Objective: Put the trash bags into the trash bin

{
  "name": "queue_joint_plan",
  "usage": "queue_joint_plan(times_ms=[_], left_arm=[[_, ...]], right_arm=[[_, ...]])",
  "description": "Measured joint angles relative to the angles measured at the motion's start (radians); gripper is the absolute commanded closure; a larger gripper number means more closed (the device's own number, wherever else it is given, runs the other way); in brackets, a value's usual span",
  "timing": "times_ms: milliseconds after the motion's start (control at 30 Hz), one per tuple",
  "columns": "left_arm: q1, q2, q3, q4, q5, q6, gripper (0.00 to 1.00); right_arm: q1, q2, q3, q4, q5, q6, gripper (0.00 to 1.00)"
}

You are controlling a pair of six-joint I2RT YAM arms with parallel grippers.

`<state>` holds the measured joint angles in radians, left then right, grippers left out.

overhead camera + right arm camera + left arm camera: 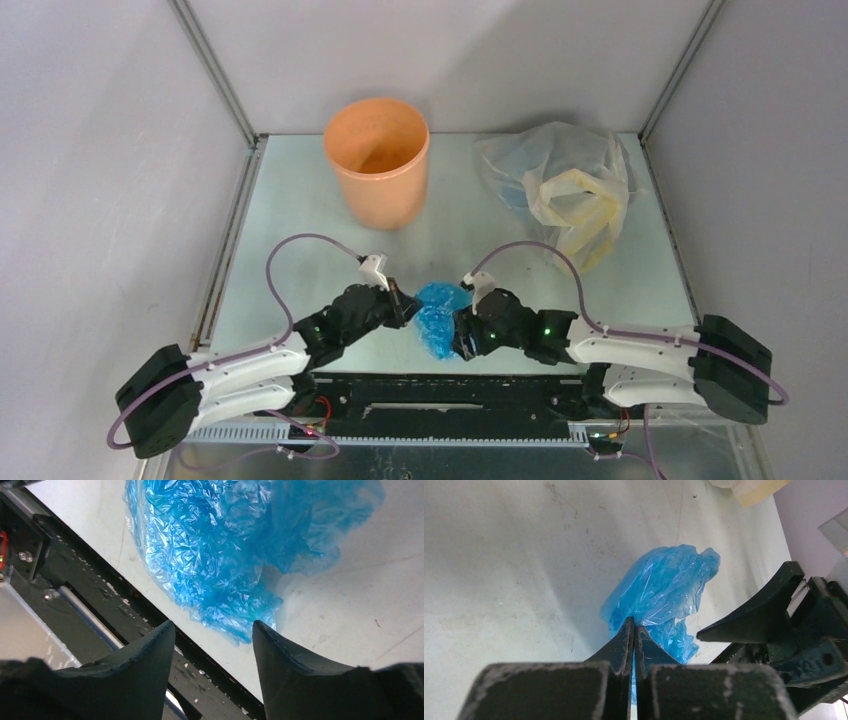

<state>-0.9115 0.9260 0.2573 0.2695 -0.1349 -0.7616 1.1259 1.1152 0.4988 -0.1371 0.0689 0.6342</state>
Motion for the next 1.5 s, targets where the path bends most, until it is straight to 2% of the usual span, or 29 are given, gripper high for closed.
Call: queue_joint_plan(times_ms=[200, 333, 567, 800, 967, 1000, 1100, 1167, 1200, 1267, 1333, 1400, 1500], left_arm=[[0.017, 0.046, -0.002, 0.024, 0.018, -0.025, 1.0], [0.03, 0.055, -0.017, 0.036, 0.019, -0.026, 1.0], [0.065, 0.067, -0.061, 0.021, -0.014, -0.026, 0.97], [0.075, 0.073, -0.085, -0.024, -0.091, -0.062, 0.88], [0.09, 0.001, -0.126, -0.066, -0.127, -0.092, 0.86], [0.09, -0.01, -0.127, -0.075, -0.129, -0.093, 0.82], [0.09, -0.035, -0.123, -0.104, -0.132, -0.085, 0.54], [0.09, -0.043, -0.112, -0.142, -0.143, -0.074, 0.42], [0.09, -0.048, -0.103, -0.167, -0.151, -0.064, 0.39], [0.09, -0.066, -0.076, -0.221, -0.162, -0.044, 0.35], [0.09, -0.093, -0.043, -0.27, -0.171, -0.014, 0.32], [0.09, -0.116, 0.002, -0.318, -0.176, 0.023, 0.3], [0.09, -0.134, 0.063, -0.364, -0.177, 0.085, 0.27]], right_arm=[[0.009, 0.128, 0.0, 0.073, 0.007, 0.008, 0.66], [0.009, 0.166, 0.0, 0.095, 0.017, 0.01, 0.99], [0.009, 0.122, -0.001, 0.002, 0.135, 0.031, 1.0], [-0.011, -0.086, -0.001, -0.167, 0.306, 0.063, 1.0], [-0.026, -0.282, -0.035, -0.244, 0.404, 0.099, 1.0], [-0.031, -0.322, -0.05, -0.246, 0.407, 0.098, 1.0], [-0.05, -0.401, -0.079, -0.261, 0.407, 0.093, 1.0], [-0.063, -0.423, -0.081, -0.267, 0.403, 0.086, 1.0], [-0.068, -0.425, -0.081, -0.267, 0.397, 0.077, 0.96], [-0.075, -0.42, -0.081, -0.265, 0.368, 0.056, 0.75], [-0.079, -0.404, -0.081, -0.251, 0.323, 0.034, 0.59], [-0.083, -0.373, -0.081, -0.232, 0.277, 0.015, 0.48], [-0.085, -0.312, -0.081, -0.189, 0.204, -0.009, 0.4]])
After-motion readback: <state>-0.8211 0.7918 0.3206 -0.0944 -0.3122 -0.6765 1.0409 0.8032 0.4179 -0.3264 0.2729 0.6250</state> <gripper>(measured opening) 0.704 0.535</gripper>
